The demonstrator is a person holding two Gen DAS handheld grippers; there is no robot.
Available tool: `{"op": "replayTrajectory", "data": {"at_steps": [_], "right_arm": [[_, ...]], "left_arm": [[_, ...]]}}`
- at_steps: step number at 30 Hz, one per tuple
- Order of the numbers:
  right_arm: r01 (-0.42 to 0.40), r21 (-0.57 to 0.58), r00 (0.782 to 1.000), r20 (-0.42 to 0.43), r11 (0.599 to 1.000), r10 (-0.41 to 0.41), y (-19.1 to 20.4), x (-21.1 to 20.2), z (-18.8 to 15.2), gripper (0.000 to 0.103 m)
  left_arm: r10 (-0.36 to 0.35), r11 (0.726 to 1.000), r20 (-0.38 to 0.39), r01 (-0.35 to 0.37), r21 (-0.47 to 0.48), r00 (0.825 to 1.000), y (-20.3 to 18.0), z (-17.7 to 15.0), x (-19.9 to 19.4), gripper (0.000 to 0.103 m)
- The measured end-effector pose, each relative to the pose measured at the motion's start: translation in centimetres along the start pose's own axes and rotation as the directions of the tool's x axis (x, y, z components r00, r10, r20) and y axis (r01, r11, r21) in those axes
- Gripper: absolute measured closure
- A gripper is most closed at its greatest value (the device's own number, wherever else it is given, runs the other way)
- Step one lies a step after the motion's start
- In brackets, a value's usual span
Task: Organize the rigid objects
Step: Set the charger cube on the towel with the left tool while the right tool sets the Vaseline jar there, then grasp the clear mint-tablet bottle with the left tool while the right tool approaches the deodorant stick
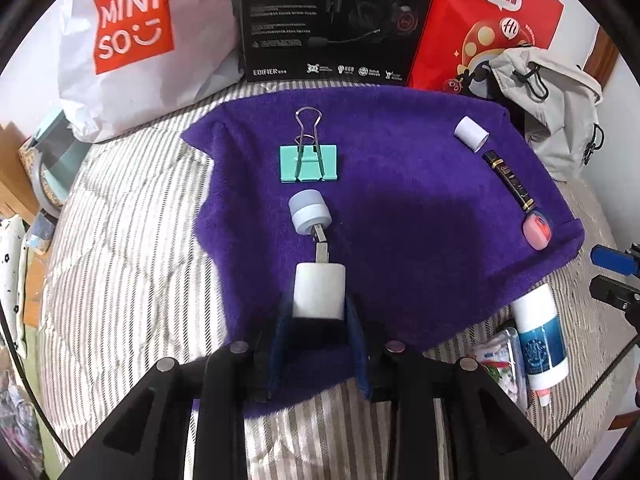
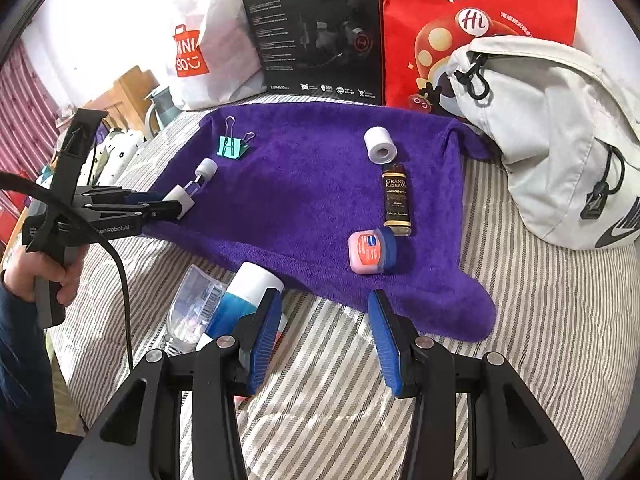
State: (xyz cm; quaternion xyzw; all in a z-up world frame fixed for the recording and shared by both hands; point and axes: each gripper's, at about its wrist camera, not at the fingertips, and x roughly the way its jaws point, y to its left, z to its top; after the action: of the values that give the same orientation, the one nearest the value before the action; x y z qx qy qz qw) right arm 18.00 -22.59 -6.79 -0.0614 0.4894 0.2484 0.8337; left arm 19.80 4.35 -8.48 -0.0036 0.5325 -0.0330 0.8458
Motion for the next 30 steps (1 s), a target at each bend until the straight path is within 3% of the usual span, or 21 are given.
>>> {"op": "replayTrajectory", "data": {"at_steps": [5, 14, 19, 23, 30], "right_arm": [[-0.013, 0.013, 1.0, -0.006, 1.0, 0.013, 0.2, -0.3, -1.0, 0.058], [-0.019, 0.032, 1.0, -0.009, 0.999, 0.02, 0.2, -1.3, -3.0, 0.058], [-0.02, 0.071, 1.0, -0.005, 0.997, 0.02, -0.4, -1.7, -4.5, 0.057], [-0.013, 0.112, 1.0, -0.013, 0.994, 0.015, -1.2, -2.1, -5.9, 0.057], [0.002, 0.14, 1.0, -0.03, 0.99, 0.002, -2.4, -2.0, -7.2, 0.057]], "left_arm": [[0.017, 1.0, 0.034, -0.017, 0.0, 0.999, -0.6, -1.2, -2.4, 0.075], [-0.099, 0.995, 0.064, 0.097, 0.026, 0.993, -4.6, -4.1, -5.2, 0.075], [-0.172, 0.984, 0.029, 0.17, 0.057, 0.985, -7.8, -4.8, -4.1, 0.075], [-0.19, 0.979, -0.005, 0.19, 0.073, 0.982, -9.2, -5.2, -2.7, 0.075], [-0.158, 0.983, -0.033, 0.161, 0.091, 0.987, -10.6, -5.3, -0.9, 0.062]]}}
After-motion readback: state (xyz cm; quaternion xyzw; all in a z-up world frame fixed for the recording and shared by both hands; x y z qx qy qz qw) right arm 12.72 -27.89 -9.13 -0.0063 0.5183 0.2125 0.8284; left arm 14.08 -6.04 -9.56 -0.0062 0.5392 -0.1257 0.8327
